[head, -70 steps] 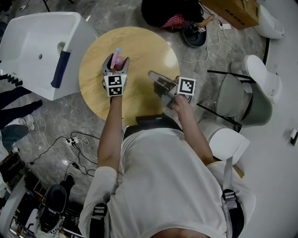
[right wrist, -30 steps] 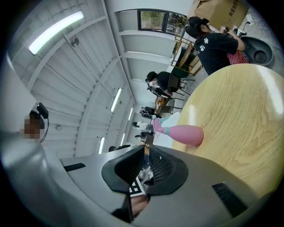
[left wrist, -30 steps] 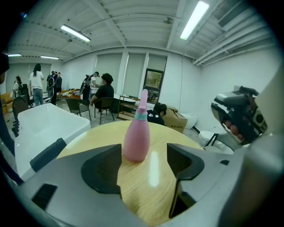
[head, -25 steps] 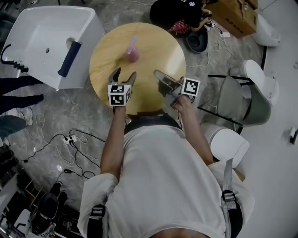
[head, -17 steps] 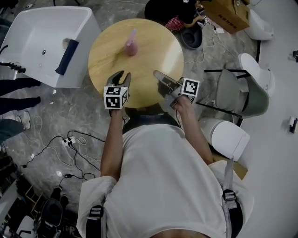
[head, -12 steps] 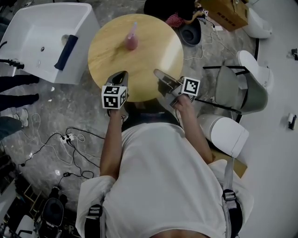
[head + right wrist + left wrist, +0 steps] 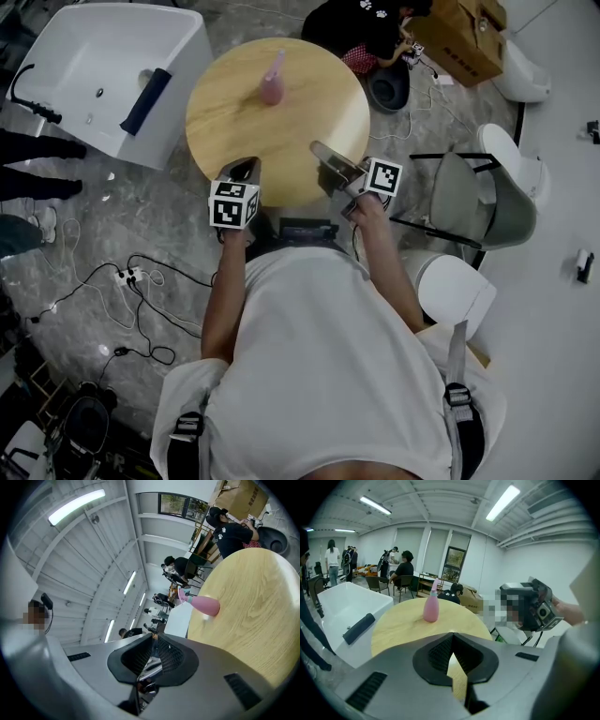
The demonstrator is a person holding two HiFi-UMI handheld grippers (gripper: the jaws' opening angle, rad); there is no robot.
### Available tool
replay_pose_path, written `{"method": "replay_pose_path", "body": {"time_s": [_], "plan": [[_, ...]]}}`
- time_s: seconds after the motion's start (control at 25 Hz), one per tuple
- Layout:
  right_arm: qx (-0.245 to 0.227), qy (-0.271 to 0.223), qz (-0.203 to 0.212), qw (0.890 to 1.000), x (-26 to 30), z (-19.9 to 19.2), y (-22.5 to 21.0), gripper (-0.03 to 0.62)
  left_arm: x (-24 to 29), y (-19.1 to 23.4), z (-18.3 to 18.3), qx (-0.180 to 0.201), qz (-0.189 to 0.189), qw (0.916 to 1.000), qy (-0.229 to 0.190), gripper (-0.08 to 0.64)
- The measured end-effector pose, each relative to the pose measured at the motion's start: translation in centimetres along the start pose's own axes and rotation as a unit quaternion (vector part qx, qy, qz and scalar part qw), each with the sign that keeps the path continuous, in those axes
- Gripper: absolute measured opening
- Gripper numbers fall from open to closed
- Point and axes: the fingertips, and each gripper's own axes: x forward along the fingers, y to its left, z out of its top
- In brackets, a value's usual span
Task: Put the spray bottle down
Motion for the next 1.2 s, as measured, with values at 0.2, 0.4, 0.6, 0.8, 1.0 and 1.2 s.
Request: {"method": "replay_pose_path", "body": {"time_s": [0.2, 0.4, 0.6, 0.8, 1.0, 1.2], "plan": [[0.003, 0.004, 0.015, 1.0, -2.9, 0.0, 0.5, 0.02, -0.4, -3.0, -0.1, 0.005, 0.016, 0.9998, 0.006, 0.006], [0.012, 0.006, 0.025, 1.0, -6.8, -0.7, 0.1, 0.02, -0.8, -7.1, -1.7, 0.008, 0.026, 0.9995, 0.018, 0.006], [0.025, 0.012, 0.038, 0.999, -9.4, -2.0, 0.5, 0.02, -1.8, -9.8, -3.7, 0.002, 0.036, 0.9989, 0.028, 0.006], [0.029, 0.024, 0.053, 0.998, -12.4, -3.5, 0.7, 0.02, -2.6, -13.1, -5.2, 0.001, 0.049, 0.9984, 0.03, 0.006], [0.031, 0.036, 0.074, 0.996, -14.3, -5.1, 1.4, 0.02, -4.3, -15.5, -6.2, 0.0, 0.065, 0.9974, 0.03, 0.005], [0.041, 0.038, 0.088, 0.995, -14.6, -6.8, 2.1, 0.02, -6.4, -16.0, -7.2, -0.008, 0.072, 0.9968, 0.033, 0.006]]}}
